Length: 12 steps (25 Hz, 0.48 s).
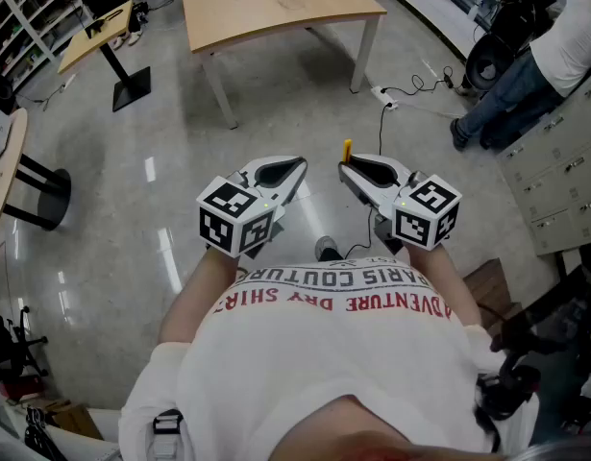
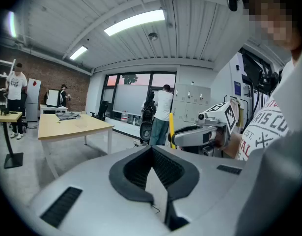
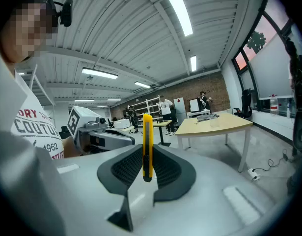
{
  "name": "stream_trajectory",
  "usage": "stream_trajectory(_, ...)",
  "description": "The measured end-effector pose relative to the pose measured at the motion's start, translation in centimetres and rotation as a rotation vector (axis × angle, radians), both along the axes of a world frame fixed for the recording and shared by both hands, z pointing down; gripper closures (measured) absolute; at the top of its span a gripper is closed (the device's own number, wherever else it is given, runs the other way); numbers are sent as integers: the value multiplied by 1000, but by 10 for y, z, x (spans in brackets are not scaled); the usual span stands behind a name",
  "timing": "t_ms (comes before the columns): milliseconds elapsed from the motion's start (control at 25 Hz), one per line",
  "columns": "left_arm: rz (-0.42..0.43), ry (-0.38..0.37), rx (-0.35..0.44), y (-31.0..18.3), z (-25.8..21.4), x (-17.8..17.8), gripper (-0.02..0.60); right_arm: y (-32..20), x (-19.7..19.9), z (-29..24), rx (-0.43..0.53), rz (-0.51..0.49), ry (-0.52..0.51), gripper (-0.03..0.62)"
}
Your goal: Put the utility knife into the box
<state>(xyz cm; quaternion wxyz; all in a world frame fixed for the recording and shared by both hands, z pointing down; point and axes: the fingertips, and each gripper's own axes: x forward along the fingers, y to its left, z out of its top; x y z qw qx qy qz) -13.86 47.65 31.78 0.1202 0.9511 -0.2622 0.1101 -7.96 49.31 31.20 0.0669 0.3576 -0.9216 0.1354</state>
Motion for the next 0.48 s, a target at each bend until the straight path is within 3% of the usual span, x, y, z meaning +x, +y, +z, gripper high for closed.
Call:
stream_trajectory(200, 8, 37, 0, -1, -7, -2, 580, -2, -4, -1, -3, -6, -10, 536)
stream_trajectory(480, 19, 22, 5, 1, -5, 1, 579, -2, -4, 2, -9, -9, -12, 536)
